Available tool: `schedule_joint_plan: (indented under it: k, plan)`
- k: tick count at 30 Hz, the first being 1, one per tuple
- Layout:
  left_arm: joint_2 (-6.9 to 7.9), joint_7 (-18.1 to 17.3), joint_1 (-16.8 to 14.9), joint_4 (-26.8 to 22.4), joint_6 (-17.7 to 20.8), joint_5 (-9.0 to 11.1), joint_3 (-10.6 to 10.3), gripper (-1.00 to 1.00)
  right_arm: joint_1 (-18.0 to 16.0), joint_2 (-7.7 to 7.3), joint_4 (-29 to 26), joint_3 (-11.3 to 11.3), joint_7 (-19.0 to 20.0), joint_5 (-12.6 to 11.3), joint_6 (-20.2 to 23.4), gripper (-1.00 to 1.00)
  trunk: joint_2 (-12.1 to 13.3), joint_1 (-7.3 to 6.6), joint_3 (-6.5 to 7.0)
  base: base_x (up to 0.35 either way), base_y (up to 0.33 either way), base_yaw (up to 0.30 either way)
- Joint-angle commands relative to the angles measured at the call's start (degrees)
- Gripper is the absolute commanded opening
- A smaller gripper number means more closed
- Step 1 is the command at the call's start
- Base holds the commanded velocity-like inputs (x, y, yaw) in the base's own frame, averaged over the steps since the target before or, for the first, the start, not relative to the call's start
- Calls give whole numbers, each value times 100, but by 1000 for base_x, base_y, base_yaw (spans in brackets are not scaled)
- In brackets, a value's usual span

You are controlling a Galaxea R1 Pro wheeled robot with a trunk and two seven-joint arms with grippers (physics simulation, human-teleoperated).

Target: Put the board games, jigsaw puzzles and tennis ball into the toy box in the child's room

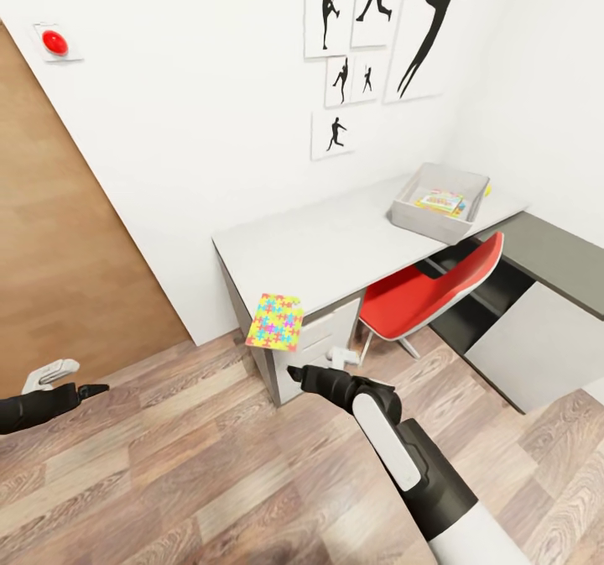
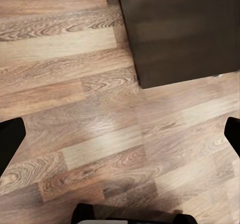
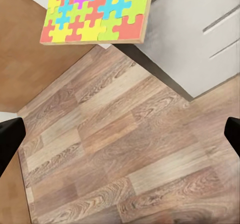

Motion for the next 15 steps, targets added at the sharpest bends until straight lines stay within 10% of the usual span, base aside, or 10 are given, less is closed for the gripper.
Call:
schedule_joint_plan:
  k: [1, 15]
  plan:
    - [1, -20, -5, 1, 31, 8, 6, 100, -4, -16, -9, -1, -59, -63, 7, 100, -10, 4, 0, 0, 0, 5]
    - [-5, -52, -5, 16, 18, 11, 0, 100, 2, -121, 67, -51, -51, -95, -12, 100, -10, 4, 41, 0, 0, 1]
